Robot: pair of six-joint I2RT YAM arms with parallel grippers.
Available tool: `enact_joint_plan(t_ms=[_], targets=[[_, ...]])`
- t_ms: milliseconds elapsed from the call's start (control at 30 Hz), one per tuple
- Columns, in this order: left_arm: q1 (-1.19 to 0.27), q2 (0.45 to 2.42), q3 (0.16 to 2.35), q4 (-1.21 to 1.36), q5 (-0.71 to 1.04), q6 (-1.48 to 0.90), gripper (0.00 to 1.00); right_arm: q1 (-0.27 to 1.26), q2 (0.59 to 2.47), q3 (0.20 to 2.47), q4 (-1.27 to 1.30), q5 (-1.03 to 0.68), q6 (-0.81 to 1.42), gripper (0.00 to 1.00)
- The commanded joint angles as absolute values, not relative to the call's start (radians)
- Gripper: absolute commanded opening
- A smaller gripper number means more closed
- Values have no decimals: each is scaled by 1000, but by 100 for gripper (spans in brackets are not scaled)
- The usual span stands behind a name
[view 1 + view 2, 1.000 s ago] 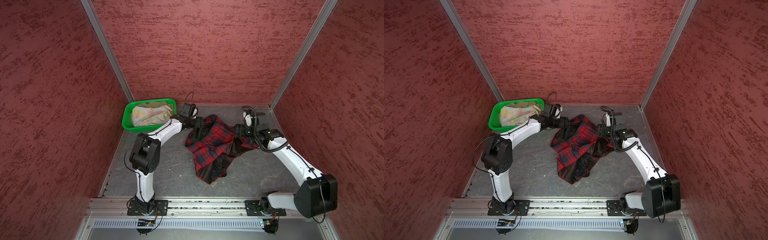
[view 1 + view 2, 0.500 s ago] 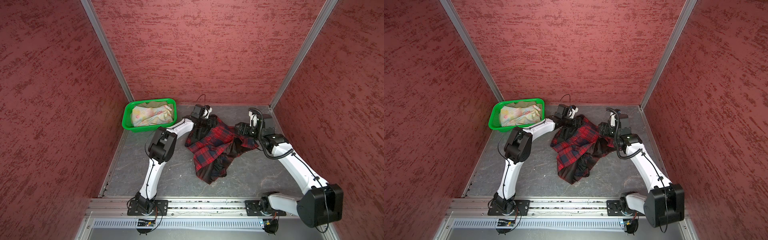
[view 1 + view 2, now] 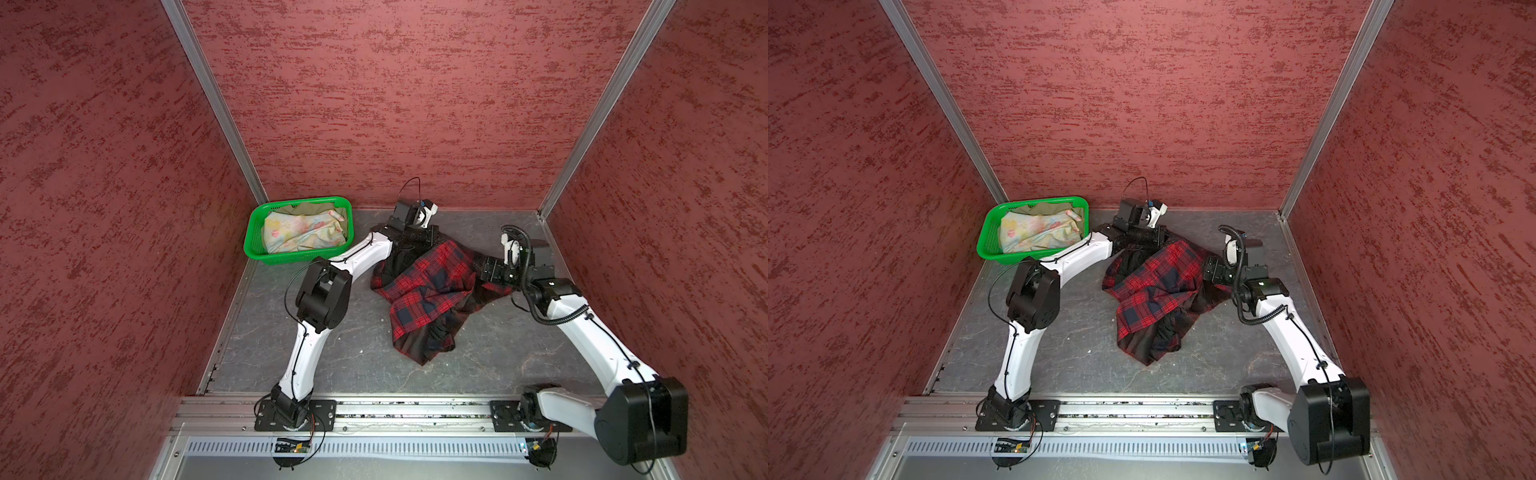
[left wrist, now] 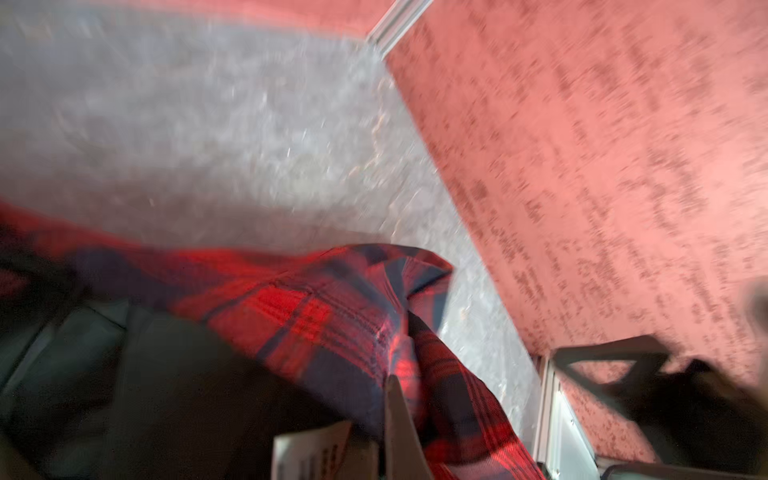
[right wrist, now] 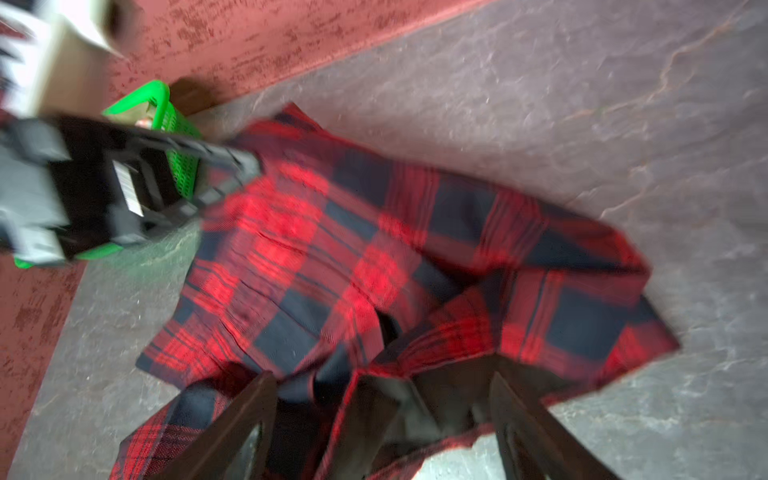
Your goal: Fold and stack the skirts
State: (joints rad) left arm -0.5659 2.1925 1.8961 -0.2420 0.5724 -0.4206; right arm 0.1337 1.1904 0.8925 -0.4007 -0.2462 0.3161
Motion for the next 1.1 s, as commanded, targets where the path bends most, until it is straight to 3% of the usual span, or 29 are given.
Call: enact_joint_plan(t_ms=[0, 467, 667, 1067], targets=[[-556, 2109, 1924, -277, 509, -381, 0, 161, 1153, 874, -422, -271, 361, 81], [-519, 1998, 1884, -351, 445, -355, 0, 147, 1122, 773, -402, -128, 506, 83], [-505, 1948, 1824, -349, 439, -353, 0, 15, 1254, 739, -237, -284, 543, 82], [-473, 1916, 1773, -354, 438, -361, 0, 15, 1519, 693, -13, -377, 600, 81]])
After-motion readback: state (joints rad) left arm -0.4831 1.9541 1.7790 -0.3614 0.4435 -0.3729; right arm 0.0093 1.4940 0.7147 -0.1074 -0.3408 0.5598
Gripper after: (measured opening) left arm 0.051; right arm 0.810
